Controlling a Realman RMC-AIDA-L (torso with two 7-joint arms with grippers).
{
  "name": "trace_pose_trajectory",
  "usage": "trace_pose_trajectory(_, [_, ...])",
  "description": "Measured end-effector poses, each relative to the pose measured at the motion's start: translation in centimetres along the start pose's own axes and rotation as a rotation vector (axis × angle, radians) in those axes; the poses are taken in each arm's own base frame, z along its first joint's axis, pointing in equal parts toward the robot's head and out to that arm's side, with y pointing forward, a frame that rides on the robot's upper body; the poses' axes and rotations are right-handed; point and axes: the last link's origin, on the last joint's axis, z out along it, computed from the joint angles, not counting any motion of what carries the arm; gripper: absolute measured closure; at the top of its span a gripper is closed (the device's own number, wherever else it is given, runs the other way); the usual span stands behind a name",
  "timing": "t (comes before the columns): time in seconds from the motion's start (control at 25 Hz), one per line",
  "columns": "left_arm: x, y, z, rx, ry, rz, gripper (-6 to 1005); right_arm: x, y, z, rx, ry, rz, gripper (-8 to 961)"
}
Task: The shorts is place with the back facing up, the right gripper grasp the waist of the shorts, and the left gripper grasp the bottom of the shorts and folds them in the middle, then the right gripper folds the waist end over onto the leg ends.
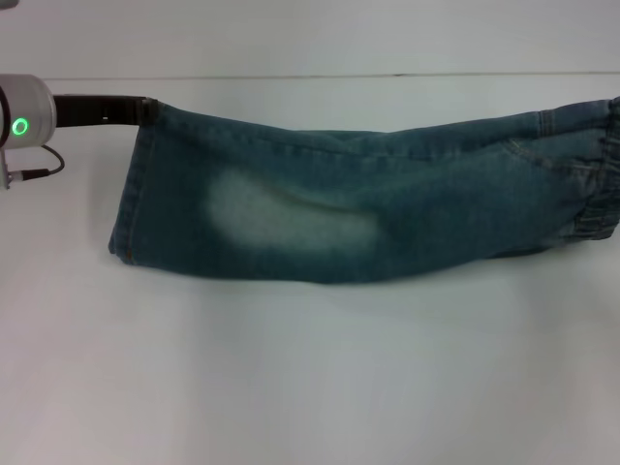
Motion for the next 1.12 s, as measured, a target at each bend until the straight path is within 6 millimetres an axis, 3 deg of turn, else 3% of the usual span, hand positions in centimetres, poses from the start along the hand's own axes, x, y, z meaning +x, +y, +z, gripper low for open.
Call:
trace_pose_trajectory(0.56, [0.3, 0.7, 1.4, 0.028, 0.027, -0.005, 943, -0.8, -0.4, 1.3, 0.064, 0.012, -0.029, 886])
trace_pose_trajectory(0.92, [-1.8, 2.5, 3.4, 0.054, -0.004, 0.035, 925, -0.6, -0.9, 2.7, 0.125, 0.027, -0.044, 863])
trace_pose_trajectory(1.12, [-2.8, 2.1, 4.0, 0.1, -0.007, 0.012, 747, -0.8, -0.9, 3.4, 0.142, 0.026, -0.055, 851])
